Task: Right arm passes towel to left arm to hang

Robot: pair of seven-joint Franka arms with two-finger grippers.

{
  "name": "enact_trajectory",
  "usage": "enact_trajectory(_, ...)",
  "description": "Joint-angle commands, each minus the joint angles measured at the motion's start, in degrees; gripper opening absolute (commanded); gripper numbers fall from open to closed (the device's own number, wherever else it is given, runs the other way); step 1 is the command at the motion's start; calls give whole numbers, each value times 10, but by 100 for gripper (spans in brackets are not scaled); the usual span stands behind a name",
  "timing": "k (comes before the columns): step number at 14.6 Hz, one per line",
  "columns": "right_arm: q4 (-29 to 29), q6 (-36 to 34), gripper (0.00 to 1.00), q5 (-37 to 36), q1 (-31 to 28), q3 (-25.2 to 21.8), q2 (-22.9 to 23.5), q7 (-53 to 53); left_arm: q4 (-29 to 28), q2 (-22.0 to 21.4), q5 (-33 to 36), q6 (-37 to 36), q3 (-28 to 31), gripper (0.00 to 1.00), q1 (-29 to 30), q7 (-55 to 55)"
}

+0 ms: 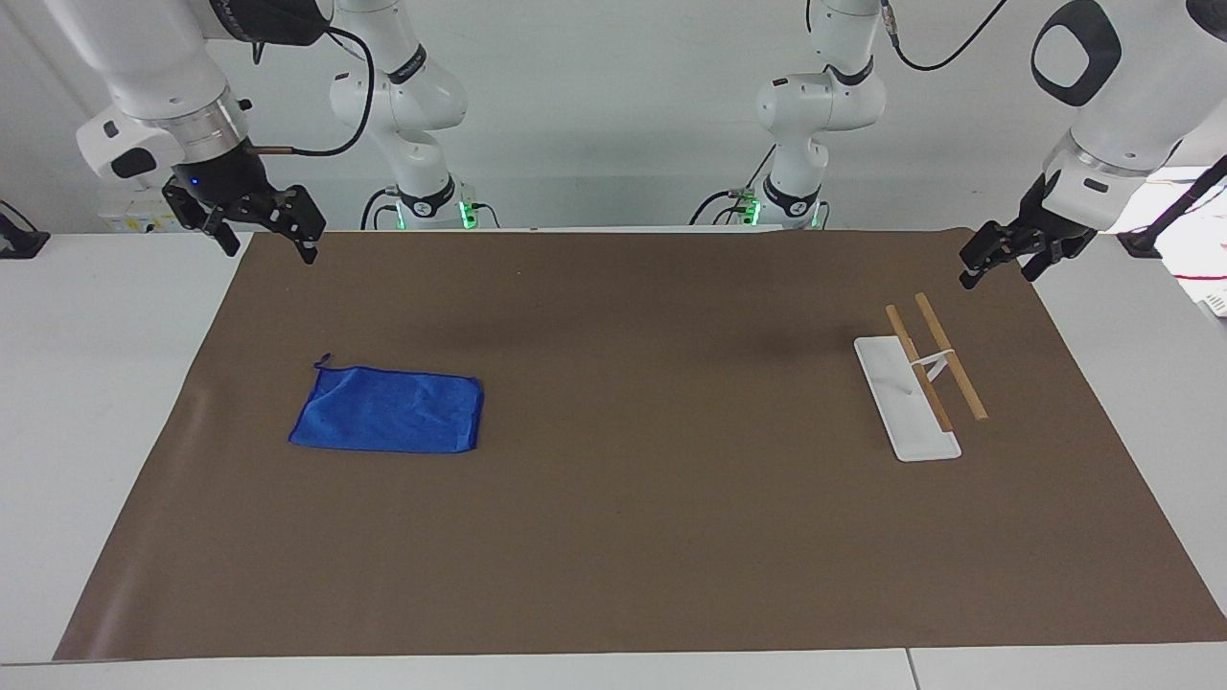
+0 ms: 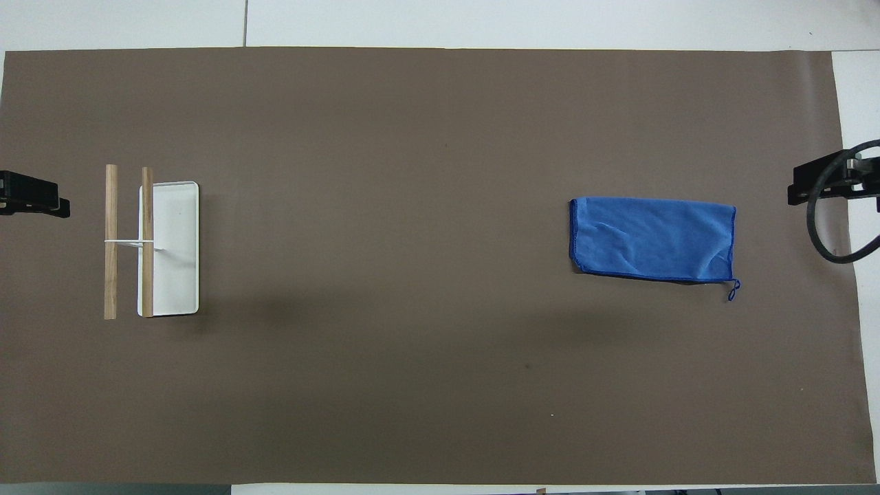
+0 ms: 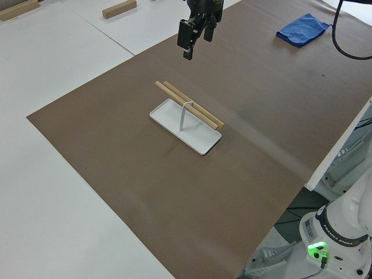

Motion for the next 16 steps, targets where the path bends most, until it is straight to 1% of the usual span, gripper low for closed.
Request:
enact_trajectory(1,8,-6,100,8,-4,2,4,-10,-14,-16,9,-4,1,100,-2,-1)
enact_trajectory(8,4,-2,100,8,-3,2,1,-7,-14,-16,9,-4,1,100,-2,-1)
enact_trajectory(10,-12,-2,100,8,-7,2,-4,-6,-14,-16,9,-4,1,100,-2,-1)
enact_trajectory(16,-13,-3,100,8,-6,2,-6,-5,-14,-16,9,-4,1,100,-2,-1)
